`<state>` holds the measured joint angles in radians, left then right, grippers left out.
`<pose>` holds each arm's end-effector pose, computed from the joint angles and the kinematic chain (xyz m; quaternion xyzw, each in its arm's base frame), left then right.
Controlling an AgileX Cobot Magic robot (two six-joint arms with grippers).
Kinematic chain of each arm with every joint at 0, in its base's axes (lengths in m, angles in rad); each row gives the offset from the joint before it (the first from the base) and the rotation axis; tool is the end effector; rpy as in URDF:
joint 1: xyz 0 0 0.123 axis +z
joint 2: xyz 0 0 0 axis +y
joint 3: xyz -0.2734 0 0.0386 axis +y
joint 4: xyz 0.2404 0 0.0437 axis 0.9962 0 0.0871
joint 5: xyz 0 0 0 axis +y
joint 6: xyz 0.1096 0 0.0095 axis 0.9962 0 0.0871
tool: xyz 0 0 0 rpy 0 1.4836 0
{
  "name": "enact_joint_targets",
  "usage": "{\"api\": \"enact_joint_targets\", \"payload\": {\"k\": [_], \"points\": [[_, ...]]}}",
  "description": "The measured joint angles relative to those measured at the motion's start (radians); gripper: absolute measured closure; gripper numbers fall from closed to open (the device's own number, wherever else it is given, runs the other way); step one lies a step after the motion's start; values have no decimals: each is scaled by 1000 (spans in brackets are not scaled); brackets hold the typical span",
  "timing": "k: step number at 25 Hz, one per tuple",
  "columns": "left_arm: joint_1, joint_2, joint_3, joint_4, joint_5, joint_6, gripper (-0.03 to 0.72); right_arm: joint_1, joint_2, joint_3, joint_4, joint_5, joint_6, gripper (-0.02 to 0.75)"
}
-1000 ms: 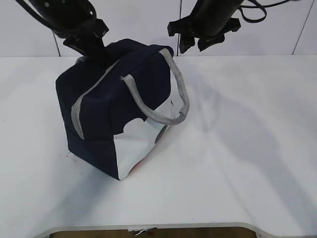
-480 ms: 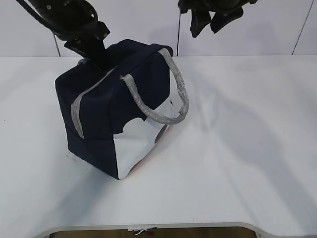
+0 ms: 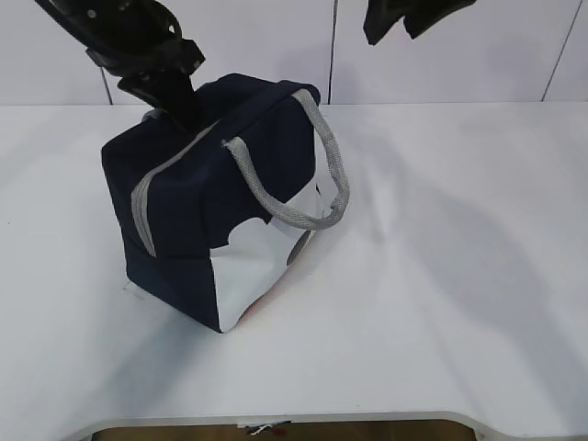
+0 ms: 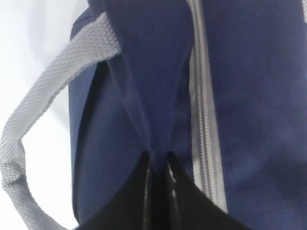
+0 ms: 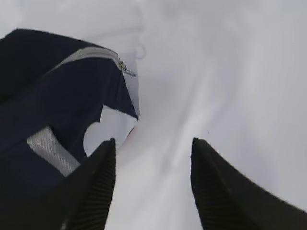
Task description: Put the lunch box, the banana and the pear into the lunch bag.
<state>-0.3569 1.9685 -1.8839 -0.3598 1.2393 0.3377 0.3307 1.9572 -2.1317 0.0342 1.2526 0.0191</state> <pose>0.3814 -0.1813 0.2860 0.3027 0.9222 -0.1781 0.1619 0.4038 0.1424 0.3545 -0.1482 0.9466 0.0666 0.2785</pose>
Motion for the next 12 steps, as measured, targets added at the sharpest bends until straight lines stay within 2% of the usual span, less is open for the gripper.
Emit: {"api": "enact_joint_targets", "payload": {"k": [3,6,9,12], "points": [[0,0,0,4,0,-10,679,0,-75,111,0,0,-6,322],[0,0,0,18,0,-28,630,0,-156,218,-6,0,-25,322],[0,0,0,29,0,-43,510,0,-231,304,-24,0,-32,322],[0,-4,0,46,0,-51,359,0,-305,366,-41,0,-48,322]]}}
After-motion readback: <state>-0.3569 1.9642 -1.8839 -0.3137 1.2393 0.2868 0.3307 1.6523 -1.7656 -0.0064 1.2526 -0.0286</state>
